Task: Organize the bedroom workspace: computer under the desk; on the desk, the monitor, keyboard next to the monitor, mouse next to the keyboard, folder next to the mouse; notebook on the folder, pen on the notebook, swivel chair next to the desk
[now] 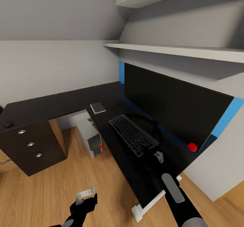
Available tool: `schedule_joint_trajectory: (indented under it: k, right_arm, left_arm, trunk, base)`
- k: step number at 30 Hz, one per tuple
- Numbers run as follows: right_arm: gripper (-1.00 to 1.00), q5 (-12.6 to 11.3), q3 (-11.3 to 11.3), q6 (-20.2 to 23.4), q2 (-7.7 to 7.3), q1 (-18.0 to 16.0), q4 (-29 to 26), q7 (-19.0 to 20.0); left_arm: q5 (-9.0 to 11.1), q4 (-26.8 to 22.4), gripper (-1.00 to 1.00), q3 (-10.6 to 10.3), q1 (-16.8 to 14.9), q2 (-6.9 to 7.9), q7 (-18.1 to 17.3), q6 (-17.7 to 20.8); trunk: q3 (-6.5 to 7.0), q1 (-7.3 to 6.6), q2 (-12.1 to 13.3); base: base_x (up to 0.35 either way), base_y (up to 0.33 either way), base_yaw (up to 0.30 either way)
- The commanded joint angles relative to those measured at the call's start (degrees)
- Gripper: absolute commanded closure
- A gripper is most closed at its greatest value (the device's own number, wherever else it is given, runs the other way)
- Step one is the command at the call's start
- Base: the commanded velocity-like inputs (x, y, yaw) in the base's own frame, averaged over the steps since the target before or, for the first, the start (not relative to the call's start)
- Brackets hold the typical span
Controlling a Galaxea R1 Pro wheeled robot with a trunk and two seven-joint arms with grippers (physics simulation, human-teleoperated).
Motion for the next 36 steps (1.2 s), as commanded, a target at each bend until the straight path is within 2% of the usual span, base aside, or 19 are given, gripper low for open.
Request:
schedule_joint_trajectory:
  k: [1,25,26,36]
  right_arm:
    - [1.0,-0.2,0.0,0.3,-0.01,0.0,0.1,-1.1]
    - [1.0,-0.3,-0.1,0.2,0.25,0.0,0.1,-1.3]
    - [-1.0,-0.3,0.0,0.2,0.22,0.0,0.1,-1.3]
    - [-1.0,-0.3,0.0,0.3,0.16,0.0,0.1,-1.4]
  left_arm:
    - [0.2,-0.1,-1.0,-0.2,-0.1,0.03,0.1,-0.2]
    - [0.2,-0.1,-1.0,-0.2,-0.1,0.03,0.1,-0.2]
    - [0.2,-0.1,-1.0,-0.2,-0.1,0.03,0.1,-0.2]
    - [0.2,-0.1,-1.0,-0.2,-0.1,0.03,0.1,-0.2]
  trunk:
    - [-0.06,0.0,0.0]
    - [-0.06,0.0,0.0]
    - [-0.06,0.0,0.0]
    - [-0.06,0.0,0.0]
  base:
    - [0.0,0.0,0.0]
    - [0.0,0.0,0.0]
    - [0.0,0.0,0.0]
    - [0.0,0.0,0.0]
